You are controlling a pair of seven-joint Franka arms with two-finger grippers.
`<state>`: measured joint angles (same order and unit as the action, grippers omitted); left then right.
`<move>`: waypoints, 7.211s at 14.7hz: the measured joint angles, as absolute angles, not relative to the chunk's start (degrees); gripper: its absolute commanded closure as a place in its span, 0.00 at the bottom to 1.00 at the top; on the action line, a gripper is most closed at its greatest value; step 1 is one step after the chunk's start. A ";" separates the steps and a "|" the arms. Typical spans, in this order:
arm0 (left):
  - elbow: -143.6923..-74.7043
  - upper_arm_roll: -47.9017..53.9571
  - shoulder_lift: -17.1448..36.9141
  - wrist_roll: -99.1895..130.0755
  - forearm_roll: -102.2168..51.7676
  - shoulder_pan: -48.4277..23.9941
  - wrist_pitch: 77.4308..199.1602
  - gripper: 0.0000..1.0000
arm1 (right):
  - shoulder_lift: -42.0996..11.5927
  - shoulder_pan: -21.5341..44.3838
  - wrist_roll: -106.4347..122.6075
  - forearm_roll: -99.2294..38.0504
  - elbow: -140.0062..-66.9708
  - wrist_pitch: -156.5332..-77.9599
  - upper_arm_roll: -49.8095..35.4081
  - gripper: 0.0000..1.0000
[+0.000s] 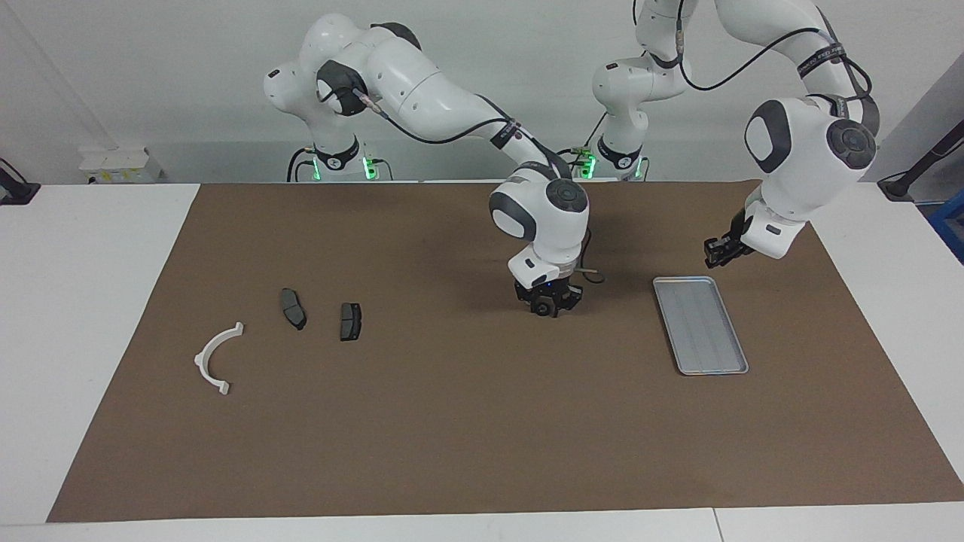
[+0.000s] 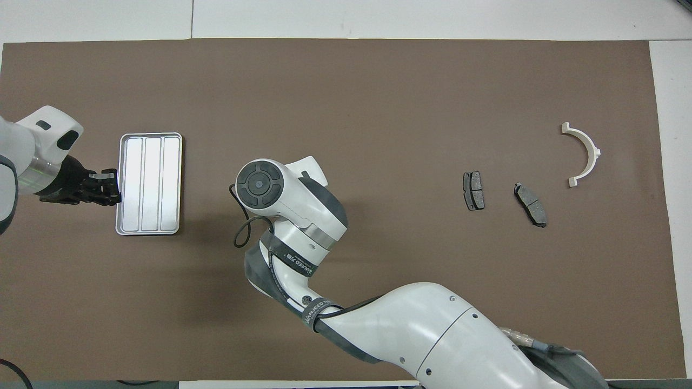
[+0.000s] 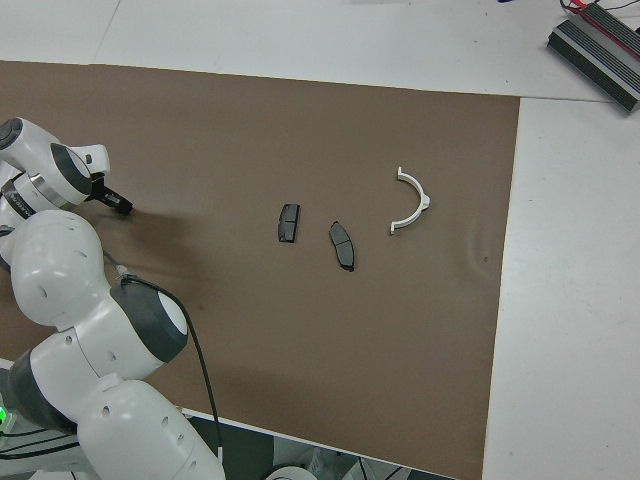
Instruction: Place bearing gear from tray to pile
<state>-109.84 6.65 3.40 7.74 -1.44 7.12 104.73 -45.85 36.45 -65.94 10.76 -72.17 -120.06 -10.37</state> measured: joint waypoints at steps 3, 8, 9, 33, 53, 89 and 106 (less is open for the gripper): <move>-109.83 6.65 3.39 7.92 -1.44 7.12 104.81 0.94 | -45.71 36.14 -65.96 10.73 -72.30 -119.93 -10.25 1.00; -109.83 6.90 3.39 8.22 -1.50 7.02 107.30 0.94 | -43.14 31.68 -58.17 11.12 -67.66 -105.65 -10.02 1.00; -109.83 7.23 3.40 9.35 -1.63 6.57 108.62 0.94 | -41.41 29.37 -52.93 11.09 -65.39 -100.42 -10.22 1.00; -104.68 7.15 25.38 55.51 3.51 -28.06 131.65 0.00 | -38.06 -7.84 -3.17 10.92 -85.79 -124.77 -11.32 0.34; -103.91 4.51 -4.88 20.12 2.89 -3.18 94.72 0.00 | -36.71 30.32 -64.28 8.60 -76.87 -111.91 -12.76 0.00; -96.27 4.00 -3.43 11.05 -1.78 -2.09 93.47 0.00 | -39.71 28.35 -58.85 10.56 -75.99 -111.86 -11.41 1.00; -96.27 3.57 -3.44 11.06 -1.79 -2.04 93.27 0.00 | -38.74 -2.17 -6.31 10.83 -84.61 -124.91 -11.54 1.00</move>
<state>-96.27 3.57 -3.44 11.06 -1.79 -2.04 93.27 -38.74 -2.17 -6.31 10.83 -84.61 -124.91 -11.54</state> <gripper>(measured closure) 0.000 0.749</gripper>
